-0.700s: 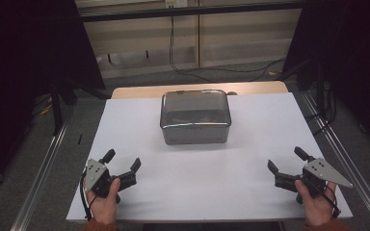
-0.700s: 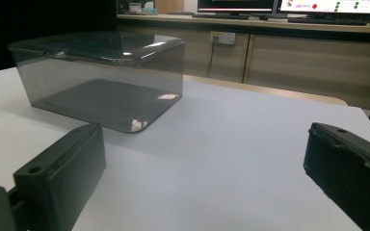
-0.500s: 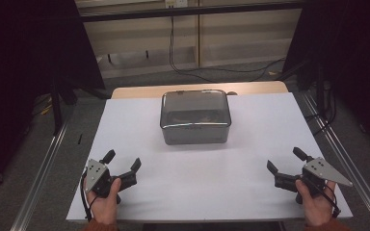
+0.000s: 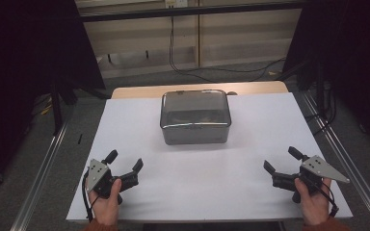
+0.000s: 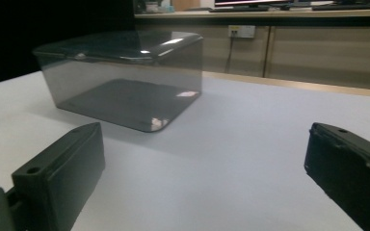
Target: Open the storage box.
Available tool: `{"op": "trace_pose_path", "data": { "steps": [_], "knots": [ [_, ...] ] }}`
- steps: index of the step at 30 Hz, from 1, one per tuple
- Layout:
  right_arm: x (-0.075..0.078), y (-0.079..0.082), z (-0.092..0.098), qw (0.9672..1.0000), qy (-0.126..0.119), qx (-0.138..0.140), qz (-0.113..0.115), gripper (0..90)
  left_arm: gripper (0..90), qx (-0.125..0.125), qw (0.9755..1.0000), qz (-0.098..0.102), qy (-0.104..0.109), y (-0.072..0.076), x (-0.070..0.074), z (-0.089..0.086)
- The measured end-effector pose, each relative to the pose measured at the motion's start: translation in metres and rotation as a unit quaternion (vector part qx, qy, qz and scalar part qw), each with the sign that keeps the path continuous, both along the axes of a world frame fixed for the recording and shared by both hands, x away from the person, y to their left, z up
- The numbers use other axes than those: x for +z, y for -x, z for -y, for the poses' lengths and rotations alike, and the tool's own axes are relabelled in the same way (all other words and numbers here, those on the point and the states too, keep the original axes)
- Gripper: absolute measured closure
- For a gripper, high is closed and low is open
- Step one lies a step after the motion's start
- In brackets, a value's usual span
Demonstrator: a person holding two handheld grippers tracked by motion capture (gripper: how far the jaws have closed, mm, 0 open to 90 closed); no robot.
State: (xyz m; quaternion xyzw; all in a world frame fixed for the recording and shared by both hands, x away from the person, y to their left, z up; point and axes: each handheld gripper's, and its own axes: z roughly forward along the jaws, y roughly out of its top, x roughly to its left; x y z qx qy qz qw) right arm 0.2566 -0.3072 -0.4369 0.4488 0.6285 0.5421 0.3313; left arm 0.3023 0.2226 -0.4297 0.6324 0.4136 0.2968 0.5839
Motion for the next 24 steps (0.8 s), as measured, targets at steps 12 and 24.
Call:
{"op": "trace_pose_path", "data": {
  "steps": [12, 24],
  "knots": [
    [0.006, -0.004, -0.017, 0.9995, -0.007, 0.03, 0.008, 1.0, 3.0, -0.01, 0.9999, 0.001, -0.003, 0.004, 0.001, 0.002],
    [0.008, -0.02, -0.045, 0.998, 0.003, 0.062, 0.008, 0.7, 3.0, -0.012, 0.9999, -0.004, -0.008, 0.004, 0.0, 0.003]
  ]
}}
